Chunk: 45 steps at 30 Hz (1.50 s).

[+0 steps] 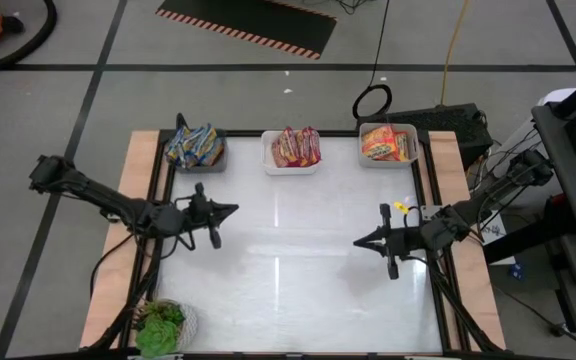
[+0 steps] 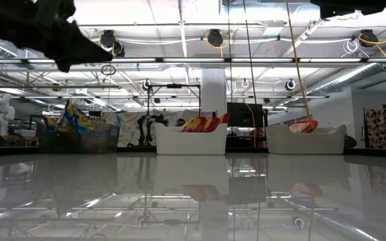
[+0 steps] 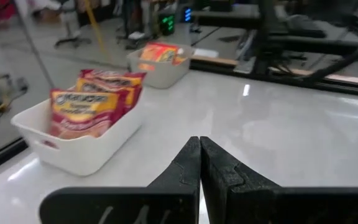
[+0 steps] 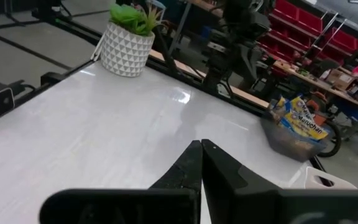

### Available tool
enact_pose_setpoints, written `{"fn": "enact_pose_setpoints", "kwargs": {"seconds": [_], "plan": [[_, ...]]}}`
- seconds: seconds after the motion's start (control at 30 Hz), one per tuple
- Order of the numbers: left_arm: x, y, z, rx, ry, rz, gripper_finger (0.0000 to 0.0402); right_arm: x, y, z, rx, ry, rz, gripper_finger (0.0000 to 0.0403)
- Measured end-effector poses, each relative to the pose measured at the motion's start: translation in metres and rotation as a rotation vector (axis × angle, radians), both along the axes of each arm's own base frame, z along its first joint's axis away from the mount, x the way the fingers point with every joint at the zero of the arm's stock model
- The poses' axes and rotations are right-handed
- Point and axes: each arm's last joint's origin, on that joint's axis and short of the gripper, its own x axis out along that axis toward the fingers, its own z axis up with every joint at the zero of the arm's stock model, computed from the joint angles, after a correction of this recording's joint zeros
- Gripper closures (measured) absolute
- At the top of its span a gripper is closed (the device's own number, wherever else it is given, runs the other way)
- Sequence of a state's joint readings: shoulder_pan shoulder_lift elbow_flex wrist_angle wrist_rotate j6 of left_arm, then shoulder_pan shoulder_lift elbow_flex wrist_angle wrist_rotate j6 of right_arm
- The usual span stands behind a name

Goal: Sort Maruchan noodles
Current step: Return to Home Position

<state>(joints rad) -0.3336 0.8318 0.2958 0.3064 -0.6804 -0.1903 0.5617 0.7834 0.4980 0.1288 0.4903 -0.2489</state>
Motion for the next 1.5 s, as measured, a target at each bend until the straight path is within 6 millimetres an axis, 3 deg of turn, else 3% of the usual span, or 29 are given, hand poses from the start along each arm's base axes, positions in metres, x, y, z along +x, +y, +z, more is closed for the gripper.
{"fn": "enact_pose_setpoints", "kwargs": {"seconds": [0.33, 0.5, 0.7, 0.93, 1.13, 1.33, 1.5], "plan": [[-0.023, -0.002, -0.041, 0.02, -0.122, -0.071, 0.0398, -0.001, 0.001, -0.006, -0.013, 0.038, 0.049, 0.0403], [-0.029, 0.0, -0.055, 0.018, -0.084, -0.108, 0.0398, -0.003, 0.001, -0.022, -0.03, 0.028, 0.112, 0.0403], [-0.029, -0.003, -0.054, 0.053, -0.075, -0.224, 0.0398, -0.007, -0.005, -0.048, -0.018, -0.057, 0.145, 0.0403], [-0.031, -0.002, -0.048, 0.108, -0.107, -0.234, 0.0398, -0.014, -0.012, -0.071, 0.023, -0.07, 0.239, 0.0403], [-0.034, -0.001, -0.042, 0.128, -0.142, -0.234, 0.0398, -0.018, -0.018, -0.079, 0.081, -0.051, 0.226, 0.0403], [-0.035, 0.0, -0.042, 0.13, -0.137, -0.234, 0.0398, -0.025, -0.02, -0.088, 0.14, -0.031, 0.332, 0.0403], [-0.035, -0.001, -0.042, 0.128, -0.135, -0.266, 0.0398, -0.026, -0.024, -0.077, 0.18, -0.155, 0.325, 0.0403]]}}
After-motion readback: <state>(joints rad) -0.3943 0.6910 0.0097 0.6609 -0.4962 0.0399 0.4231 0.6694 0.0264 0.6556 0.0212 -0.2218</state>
